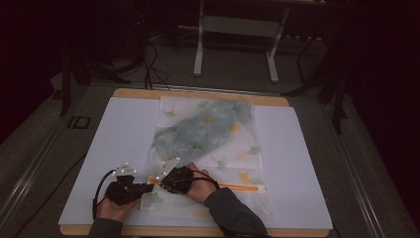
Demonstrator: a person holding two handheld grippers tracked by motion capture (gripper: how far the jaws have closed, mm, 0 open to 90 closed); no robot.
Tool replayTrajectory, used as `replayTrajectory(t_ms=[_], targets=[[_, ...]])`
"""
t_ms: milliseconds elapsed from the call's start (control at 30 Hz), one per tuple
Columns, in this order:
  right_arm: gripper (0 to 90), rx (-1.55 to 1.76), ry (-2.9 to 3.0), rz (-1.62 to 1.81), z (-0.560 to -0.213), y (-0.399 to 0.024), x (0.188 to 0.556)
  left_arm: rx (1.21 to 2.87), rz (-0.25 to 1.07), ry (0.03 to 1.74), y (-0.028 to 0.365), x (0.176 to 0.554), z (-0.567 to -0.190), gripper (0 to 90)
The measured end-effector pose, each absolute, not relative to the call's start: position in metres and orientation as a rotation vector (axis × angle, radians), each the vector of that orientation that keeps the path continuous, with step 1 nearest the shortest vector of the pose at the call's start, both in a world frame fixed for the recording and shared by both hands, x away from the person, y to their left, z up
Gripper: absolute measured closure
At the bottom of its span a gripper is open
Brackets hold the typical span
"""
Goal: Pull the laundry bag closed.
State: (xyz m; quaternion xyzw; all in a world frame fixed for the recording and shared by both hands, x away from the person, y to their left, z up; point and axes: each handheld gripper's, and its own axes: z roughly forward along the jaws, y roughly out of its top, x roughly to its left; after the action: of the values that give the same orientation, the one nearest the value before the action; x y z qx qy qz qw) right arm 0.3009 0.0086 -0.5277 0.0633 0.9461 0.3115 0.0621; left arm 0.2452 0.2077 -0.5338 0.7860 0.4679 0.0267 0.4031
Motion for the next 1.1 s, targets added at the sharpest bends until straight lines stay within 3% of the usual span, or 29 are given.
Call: replayTrajectory(t_ms=[1100], targets=[[84.7,0.184,2.877,0.798,-0.522,-0.016,0.299,1.943,0.071,1.181,0.215,0.242,-0.531,88.3]])
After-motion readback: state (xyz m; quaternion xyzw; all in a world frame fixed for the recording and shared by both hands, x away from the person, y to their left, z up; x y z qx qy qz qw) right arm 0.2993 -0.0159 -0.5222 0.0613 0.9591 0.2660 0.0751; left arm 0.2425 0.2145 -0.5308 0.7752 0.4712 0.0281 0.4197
